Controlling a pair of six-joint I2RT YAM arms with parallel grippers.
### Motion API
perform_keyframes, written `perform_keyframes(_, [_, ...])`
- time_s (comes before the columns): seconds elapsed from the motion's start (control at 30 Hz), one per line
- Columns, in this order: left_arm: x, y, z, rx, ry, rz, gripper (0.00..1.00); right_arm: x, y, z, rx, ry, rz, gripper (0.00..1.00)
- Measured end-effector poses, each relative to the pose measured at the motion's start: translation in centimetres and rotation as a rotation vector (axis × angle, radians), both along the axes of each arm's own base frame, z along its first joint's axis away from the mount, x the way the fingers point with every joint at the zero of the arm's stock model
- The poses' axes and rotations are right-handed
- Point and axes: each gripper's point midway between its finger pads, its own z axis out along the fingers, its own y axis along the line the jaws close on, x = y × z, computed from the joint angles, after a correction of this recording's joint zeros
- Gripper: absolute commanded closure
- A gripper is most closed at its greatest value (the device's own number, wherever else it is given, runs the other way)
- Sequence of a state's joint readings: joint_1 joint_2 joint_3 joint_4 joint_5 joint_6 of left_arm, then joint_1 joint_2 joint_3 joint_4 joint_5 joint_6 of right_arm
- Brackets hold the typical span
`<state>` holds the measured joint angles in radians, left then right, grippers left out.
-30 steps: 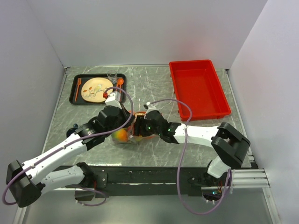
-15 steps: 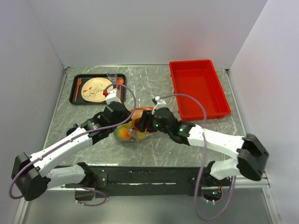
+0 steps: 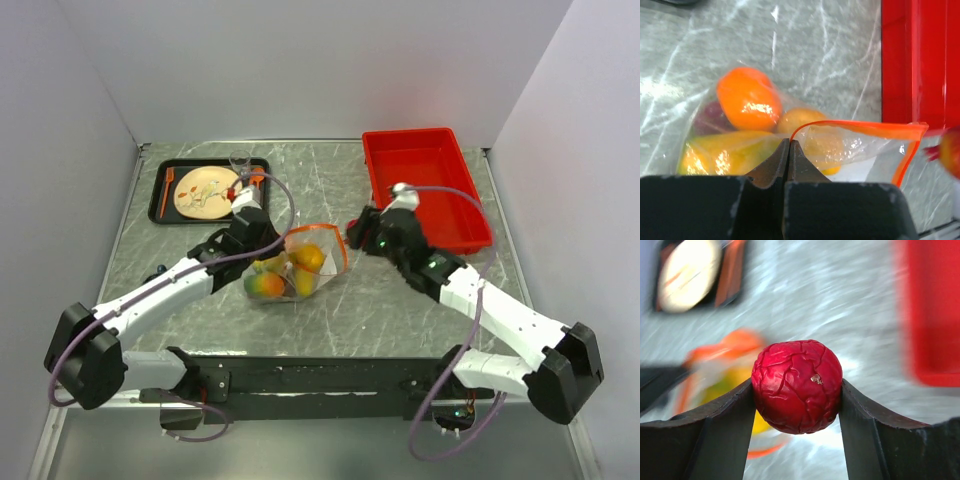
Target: Open the zip-top bag and remove the fake food
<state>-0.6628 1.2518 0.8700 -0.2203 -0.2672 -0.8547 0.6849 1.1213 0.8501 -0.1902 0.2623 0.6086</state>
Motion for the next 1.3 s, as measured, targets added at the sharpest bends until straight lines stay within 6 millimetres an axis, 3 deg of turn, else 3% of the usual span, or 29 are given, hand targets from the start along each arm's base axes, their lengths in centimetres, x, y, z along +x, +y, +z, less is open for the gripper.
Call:
perform_keyframes(0.2, [2.1,2.3,-0.6,-0.02,0.011,0.083,0.99,4.9,-8.4,-1.7,-0.065,0.046,-0.247,0.75])
perform_keyframes(0.33, [2.6,3.5,-1.3,0.007,0.024,0.108,0.99,7.1,-13.0,-4.1,-0.094,0.114,-0.381,0.74])
perform_keyframes(0.43, [2.8,4.0,-1.4,0.026,0.024,0.118,0.99,8.7,-14.9,-6.1,-0.111,0.174,-0.435,0.61])
perform_keyframes(0.57, [2.7,4.0,-1.4,0.044,0.02,0.087,0.99,10.9,-16.0,-9.1,-0.104,0.252,-0.459,0.34])
perform_keyframes(0.67, [2.3,3.4,-1.2,0.035,0.021,0.035,0.99,11.4,-16.6,-10.9,-0.107,0.3,-0.469,0.28])
perform_keyframes(0.77, [2.0,2.5,-0.9,0.013,0.023,-0.013,0.99,11.5,-16.8,-11.2,-0.105,0.318,-0.474,0.19])
perform_keyframes(0.83, [1.8,1.8,-0.3,-0.009,0.021,-0.046,0.99,11.8,-16.6,-10.6,-0.096,0.311,-0.466,0.12])
perform_keyframes(1.0, [1.4,-0.7,1.7,-0.063,-0.008,-0.126,0.99,11.8,-16.3,-7.9,-0.078,0.26,-0.451,0.11])
perform_keyframes(1.1, [1.5,-1.9,2.9,-0.088,-0.027,-0.155,0.99,11.1,-15.5,-5.0,-0.059,0.201,-0.427,0.22])
perform_keyframes(1.13, [1.6,-2.3,3.1,-0.095,-0.031,-0.164,0.99,10.7,-14.9,-3.9,-0.046,0.175,-0.406,0.33])
perform_keyframes(1.3, [1.6,-3.2,3.2,-0.109,-0.026,-0.186,0.99,6.6,-8.6,0.9,0.054,0.056,-0.21,0.49])
